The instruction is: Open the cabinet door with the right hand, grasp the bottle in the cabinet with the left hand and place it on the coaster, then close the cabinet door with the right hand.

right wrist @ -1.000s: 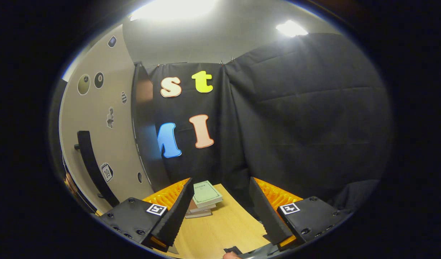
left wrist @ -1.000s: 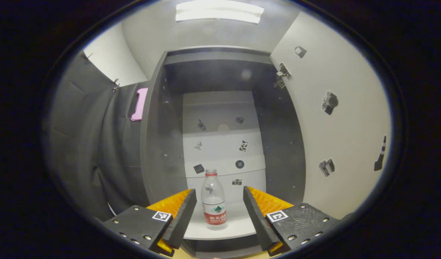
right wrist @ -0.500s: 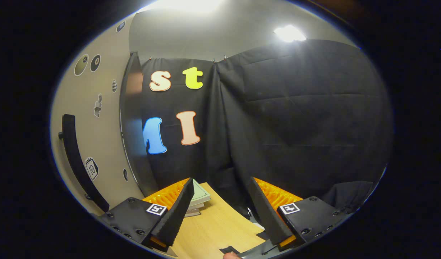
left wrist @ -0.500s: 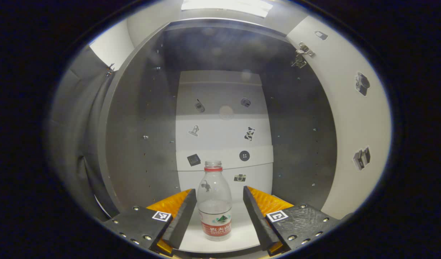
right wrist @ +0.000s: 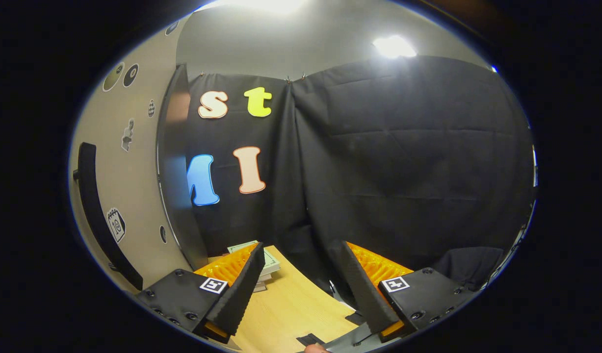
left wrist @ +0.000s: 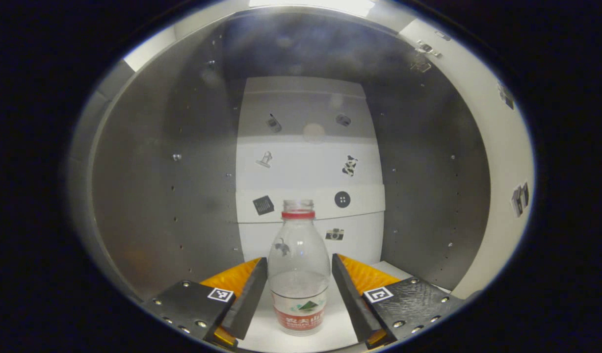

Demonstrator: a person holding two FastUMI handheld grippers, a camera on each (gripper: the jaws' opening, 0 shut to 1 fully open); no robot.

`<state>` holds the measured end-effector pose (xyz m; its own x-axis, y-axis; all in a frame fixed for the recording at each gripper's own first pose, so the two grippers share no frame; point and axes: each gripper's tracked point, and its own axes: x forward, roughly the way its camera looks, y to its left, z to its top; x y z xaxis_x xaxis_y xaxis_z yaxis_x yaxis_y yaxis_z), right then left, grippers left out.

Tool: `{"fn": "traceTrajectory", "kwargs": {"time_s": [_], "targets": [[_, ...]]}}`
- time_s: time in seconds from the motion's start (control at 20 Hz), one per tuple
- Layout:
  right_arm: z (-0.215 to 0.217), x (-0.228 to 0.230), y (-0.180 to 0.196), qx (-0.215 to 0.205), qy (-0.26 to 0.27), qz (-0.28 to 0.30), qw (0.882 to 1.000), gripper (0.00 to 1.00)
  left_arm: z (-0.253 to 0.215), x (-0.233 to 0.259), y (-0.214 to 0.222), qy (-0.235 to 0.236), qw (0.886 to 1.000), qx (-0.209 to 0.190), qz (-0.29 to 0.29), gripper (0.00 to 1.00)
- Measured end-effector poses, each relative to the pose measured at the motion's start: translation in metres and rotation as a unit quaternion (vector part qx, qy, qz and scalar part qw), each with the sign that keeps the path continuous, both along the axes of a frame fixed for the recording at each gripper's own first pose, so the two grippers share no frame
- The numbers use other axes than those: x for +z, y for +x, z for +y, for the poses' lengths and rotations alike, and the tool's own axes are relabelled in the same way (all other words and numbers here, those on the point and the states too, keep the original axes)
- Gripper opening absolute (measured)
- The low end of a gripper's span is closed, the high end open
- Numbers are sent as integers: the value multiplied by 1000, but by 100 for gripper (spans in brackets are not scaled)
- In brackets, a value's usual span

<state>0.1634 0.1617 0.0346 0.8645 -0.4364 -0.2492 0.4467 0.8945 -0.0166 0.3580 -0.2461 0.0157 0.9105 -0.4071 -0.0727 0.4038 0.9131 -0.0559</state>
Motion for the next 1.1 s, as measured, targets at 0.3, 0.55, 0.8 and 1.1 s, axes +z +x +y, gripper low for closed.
{"fn": "traceTrajectory", "kwargs": {"time_s": [0.3,0.55,0.8,1.1], "targets": [[-4,-1,5,9,4,0,1000,98,7,16,-8,-12,1000,4,-17,75],[-6,0,15,36,8,-6,999,98,15,37,-35,-27,999,3,-25,77],[-7,-3,27,78,16,-4,997,98,44,52,-72,-30,998,25,-39,76],[0,-9,48,136,27,-1,990,98,96,48,-118,-25,996,75,-34,74]]}}
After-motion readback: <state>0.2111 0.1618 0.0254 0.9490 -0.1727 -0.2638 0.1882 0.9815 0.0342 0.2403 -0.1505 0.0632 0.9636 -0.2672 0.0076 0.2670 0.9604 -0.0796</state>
